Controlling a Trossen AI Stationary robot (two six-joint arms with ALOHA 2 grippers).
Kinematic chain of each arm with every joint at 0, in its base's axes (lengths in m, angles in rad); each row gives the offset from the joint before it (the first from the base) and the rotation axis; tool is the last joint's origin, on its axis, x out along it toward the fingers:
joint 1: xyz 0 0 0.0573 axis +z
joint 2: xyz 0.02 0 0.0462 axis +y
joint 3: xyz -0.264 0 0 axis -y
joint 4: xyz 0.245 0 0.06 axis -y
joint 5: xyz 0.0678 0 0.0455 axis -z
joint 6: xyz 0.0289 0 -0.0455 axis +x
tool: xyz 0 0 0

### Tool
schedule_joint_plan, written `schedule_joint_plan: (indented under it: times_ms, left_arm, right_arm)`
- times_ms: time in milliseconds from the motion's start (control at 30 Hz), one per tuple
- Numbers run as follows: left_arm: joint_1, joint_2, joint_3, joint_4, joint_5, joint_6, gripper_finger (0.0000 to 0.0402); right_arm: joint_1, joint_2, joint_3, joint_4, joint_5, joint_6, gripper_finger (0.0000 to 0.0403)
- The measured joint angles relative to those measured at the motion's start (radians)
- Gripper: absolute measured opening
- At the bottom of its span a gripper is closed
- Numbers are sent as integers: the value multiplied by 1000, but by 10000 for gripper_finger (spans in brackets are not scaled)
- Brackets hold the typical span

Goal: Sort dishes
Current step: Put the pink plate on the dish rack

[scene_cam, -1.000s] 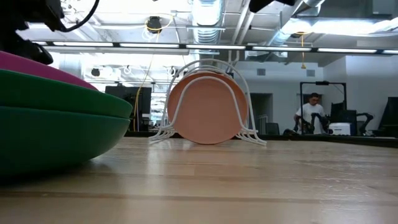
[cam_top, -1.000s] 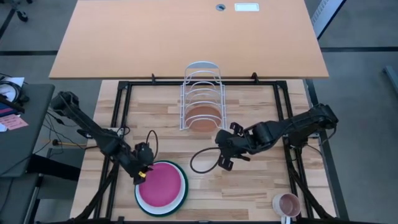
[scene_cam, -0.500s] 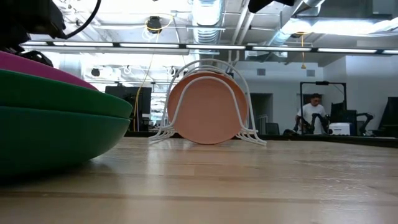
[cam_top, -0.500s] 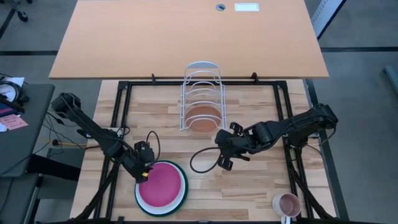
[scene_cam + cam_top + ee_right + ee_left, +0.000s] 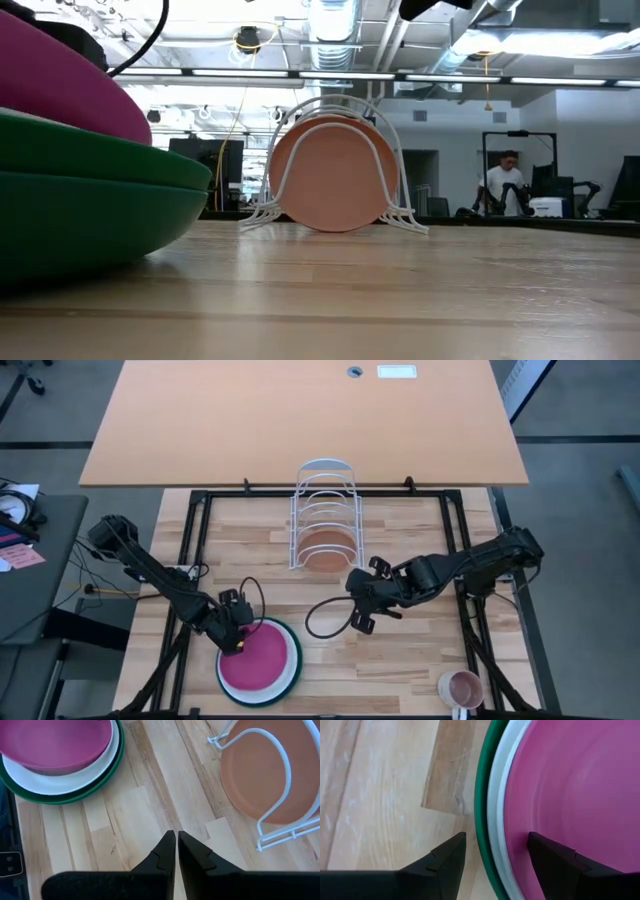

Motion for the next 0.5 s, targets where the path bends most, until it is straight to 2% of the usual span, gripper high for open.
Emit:
schedule_joint_plan:
  times_ms: [333,400,500]
  left_arm:
    - [0,-32,-2,-13,-95,6,136]
    - [1,-32,-2,-15,-97,7,123]
    - [1,-32,-2,-16,-115,7,110]
  right_arm:
    - [0,0,-1,33,0,-13,27]
    - [0,0,-1,137,0,-59,27]
    - [0,28,1,407,-20,-218,27]
